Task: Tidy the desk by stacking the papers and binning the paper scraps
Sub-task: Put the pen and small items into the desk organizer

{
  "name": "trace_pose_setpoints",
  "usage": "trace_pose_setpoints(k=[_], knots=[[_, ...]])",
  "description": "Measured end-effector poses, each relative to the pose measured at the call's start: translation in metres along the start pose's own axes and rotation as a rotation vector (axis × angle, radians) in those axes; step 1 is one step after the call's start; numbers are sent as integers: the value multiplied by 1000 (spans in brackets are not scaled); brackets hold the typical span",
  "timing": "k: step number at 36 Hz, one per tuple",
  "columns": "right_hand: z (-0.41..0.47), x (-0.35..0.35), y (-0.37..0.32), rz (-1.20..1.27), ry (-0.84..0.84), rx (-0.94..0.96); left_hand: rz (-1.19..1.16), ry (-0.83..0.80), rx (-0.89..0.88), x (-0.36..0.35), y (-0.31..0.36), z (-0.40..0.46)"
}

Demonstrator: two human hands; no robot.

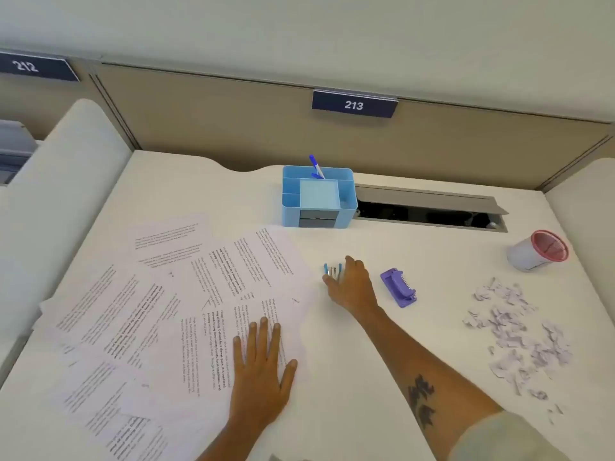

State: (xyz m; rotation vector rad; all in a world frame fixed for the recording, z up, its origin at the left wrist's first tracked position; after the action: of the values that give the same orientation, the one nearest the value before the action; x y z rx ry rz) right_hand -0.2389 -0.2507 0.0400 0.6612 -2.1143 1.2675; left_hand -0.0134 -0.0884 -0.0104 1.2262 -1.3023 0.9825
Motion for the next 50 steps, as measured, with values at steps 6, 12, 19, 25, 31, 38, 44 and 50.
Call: trace_pose_setpoints(k=[6,12,19,25,31,38,44,50], knots=[[15,-7,-9,-91,44,1,-14,-16,3,-2,-1,4],[24,-11,-17,-150,99,13,-11,-24,13,-7,-2,6],[27,-14,-20,-170,111,16,-42,-31,19,-6,-3,7],[27,-17,-29,-197,100,59,-45,-22,21,-7,-4,6],[26,-11,-35,-191,101,66,-56,5,10,-6,-4,7],[32,23,-69,-19,189,107,-50,23,9,-6,-4,7],[49,69,-127,218,289,244,-49,35,7,-5,-4,7],[71,91,-184,321,322,383,-44,52,3,-4,-4,7]])
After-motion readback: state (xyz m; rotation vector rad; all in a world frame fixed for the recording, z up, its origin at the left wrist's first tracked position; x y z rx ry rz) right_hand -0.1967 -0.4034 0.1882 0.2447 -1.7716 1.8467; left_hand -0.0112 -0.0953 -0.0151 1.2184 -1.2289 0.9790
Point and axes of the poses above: each hand's wrist, its own z-axis towards the middle knuckle, its own x-axis out of the back of the hand, y = z × x, the point moved 9 cm from there along z, towards the middle knuckle, and after that the axes turned 10 degrees about z, right-handed, at the moved point
